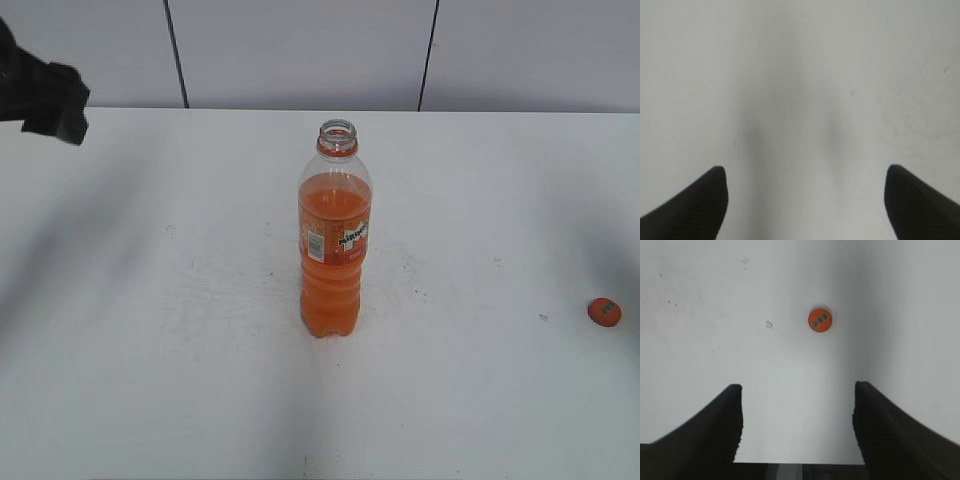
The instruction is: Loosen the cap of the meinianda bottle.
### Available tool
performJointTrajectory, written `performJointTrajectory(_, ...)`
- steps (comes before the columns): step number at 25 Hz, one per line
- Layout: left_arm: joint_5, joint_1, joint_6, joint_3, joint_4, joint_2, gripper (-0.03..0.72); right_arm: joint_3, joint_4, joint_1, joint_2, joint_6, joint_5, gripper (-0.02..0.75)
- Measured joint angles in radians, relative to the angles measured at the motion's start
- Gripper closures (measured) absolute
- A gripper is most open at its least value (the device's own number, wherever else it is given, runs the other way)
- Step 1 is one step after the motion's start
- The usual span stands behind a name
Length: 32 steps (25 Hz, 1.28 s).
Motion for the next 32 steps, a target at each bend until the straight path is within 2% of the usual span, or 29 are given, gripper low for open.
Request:
performJointTrajectory(2,0.127,0.060,0.055,-0.022,-0.078,0.026,0.110,0.000,-0.004,0.000,-0.011,0.000,0.023,0.223)
performJointTrajectory(5,0.272,0.129,0.081,-0.025,-0.114,0.036,0.113,0.000,-0.011,0.000,-0.037,0.000,0.069,0.223)
performJointTrajectory(8,0.359,0.146,0.087,-0.025,-0.125,0.011,0.118,0.000,-0.032,0.000,-0.062,0.000,0.156,0.223)
performJointTrajectory(12,0.393,0.146,0.087,0.031,-0.166,-0.100,0.120,0.014,-0.030,0.000,-0.132,0.000,0.180,0.223)
performJointTrajectory(20,0.371,0.146,0.087,0.278,-0.177,-0.528,0.130,0.181,0.003,0.000,-0.457,0.000,0.187,0.223)
performJointTrajectory(24,0.362,0.146,0.134,0.393,-0.173,-0.822,0.137,0.265,0.001,0.000,-0.659,0.000,0.188,0.223)
performJointTrajectory(32,0.355,0.146,0.222,0.523,-0.175,-1.319,0.141,0.437,-0.015,0.000,-0.959,-0.043,0.094,0.222)
